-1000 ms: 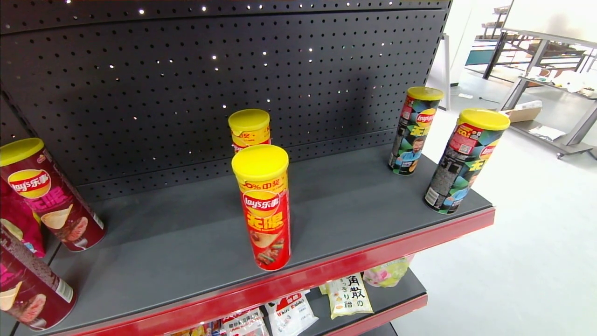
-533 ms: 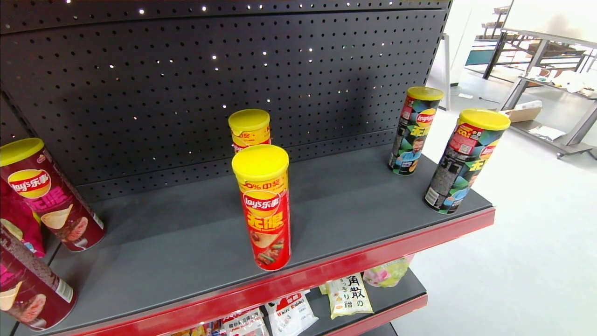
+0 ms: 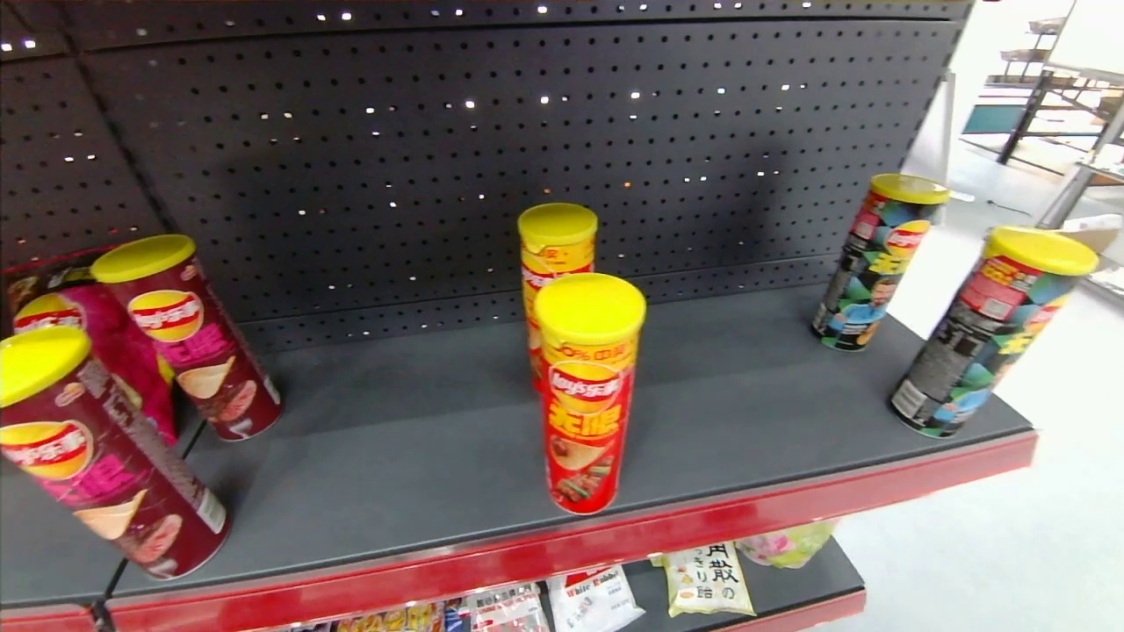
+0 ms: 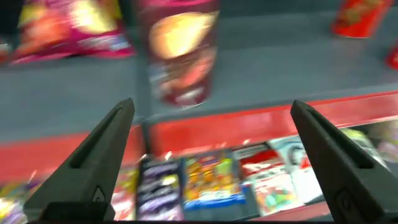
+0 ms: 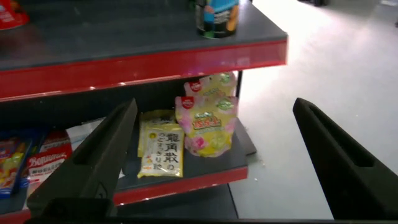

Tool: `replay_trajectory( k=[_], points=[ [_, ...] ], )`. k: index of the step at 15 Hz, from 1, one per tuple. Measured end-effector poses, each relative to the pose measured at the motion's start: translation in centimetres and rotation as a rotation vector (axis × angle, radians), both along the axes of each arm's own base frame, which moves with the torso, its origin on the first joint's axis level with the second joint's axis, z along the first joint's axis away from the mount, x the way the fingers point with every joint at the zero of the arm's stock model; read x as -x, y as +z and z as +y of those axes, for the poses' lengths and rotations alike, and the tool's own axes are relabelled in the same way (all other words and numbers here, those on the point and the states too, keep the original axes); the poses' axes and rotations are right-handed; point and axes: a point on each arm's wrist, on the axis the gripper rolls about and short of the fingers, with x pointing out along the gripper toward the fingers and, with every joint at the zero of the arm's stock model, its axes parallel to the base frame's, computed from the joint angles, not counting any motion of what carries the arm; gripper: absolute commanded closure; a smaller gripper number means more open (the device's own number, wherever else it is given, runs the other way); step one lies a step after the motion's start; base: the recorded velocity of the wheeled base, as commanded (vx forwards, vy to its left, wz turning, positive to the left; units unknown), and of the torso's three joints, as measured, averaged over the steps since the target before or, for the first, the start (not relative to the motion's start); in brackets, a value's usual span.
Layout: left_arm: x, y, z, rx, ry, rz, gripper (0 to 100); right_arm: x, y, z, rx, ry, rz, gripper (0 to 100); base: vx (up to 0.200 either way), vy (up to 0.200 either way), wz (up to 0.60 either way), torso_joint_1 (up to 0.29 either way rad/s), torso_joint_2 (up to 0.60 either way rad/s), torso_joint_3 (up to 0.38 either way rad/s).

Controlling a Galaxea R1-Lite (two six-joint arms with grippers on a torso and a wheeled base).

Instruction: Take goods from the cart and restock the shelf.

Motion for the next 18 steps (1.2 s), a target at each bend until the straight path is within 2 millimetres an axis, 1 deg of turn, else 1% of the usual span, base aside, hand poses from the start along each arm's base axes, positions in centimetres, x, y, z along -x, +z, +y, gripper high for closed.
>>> replay_trajectory(
  k=[18],
  points=[
    [-0.01, -0.02, 0.0, -0.007, -0.001, 0.001, 0, 0.0, 0.0, 0.0, -0.005, -0.001, 0.0, 0, 0.0, 0.0, 0.0, 0.0, 0.0, 0.0]
  ],
)
